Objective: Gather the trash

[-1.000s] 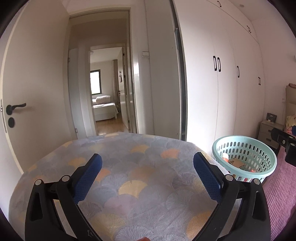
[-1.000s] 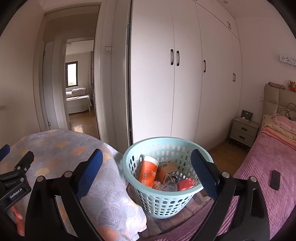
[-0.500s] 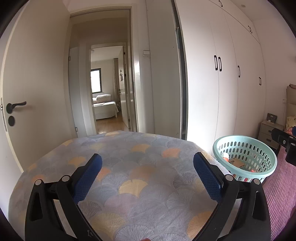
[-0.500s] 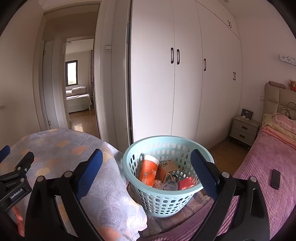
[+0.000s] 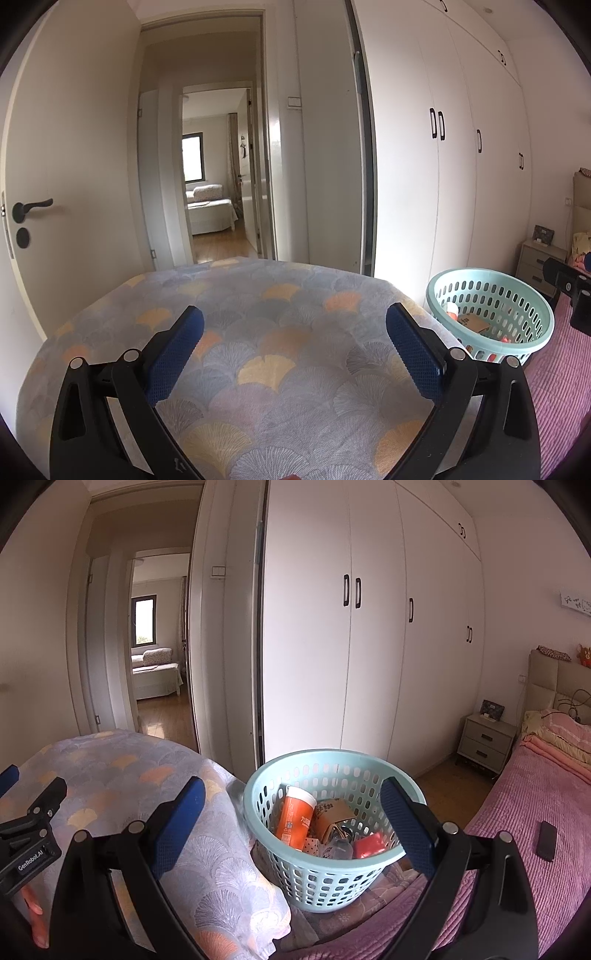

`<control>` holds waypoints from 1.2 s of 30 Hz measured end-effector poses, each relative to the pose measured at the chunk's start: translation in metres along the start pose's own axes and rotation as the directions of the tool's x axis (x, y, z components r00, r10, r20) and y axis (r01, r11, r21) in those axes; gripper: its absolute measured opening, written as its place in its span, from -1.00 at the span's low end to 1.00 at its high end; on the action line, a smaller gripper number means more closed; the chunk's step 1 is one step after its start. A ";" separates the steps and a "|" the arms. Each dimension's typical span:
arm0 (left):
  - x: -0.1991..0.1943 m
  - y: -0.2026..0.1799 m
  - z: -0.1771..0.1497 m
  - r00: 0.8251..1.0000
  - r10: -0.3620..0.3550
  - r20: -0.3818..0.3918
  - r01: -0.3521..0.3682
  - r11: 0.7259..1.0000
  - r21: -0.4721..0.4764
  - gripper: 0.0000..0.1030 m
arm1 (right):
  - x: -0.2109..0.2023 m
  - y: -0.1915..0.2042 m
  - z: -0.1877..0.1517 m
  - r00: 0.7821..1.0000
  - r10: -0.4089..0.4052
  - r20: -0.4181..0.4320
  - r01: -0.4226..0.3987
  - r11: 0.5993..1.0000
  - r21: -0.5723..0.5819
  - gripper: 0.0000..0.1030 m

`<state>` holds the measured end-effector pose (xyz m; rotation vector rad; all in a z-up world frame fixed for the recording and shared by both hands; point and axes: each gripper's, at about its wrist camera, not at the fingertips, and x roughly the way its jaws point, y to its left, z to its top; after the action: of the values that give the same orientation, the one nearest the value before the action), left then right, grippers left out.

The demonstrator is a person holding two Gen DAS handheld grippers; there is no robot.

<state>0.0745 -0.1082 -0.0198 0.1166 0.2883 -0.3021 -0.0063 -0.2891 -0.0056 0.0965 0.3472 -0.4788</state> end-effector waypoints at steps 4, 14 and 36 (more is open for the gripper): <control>0.000 0.000 0.000 1.000 0.002 -0.004 -0.002 1.000 -0.004 0.85 | 0.000 0.001 -0.001 1.000 0.003 -0.003 -0.003 1.000 -0.003 0.77; 0.001 0.000 0.001 1.000 0.007 -0.004 -0.007 1.000 -0.002 0.85 | 0.001 0.001 -0.002 1.000 0.008 -0.008 -0.008 1.000 -0.006 0.77; 0.004 0.000 0.001 1.000 0.026 -0.009 -0.026 1.000 -0.001 0.85 | 0.004 0.006 0.004 0.998 0.053 -0.027 -0.053 0.999 0.000 0.77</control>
<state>0.0781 -0.1090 -0.0197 0.1205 0.2957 -0.2754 0.0010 -0.2865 -0.0034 0.1109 0.3700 -0.4254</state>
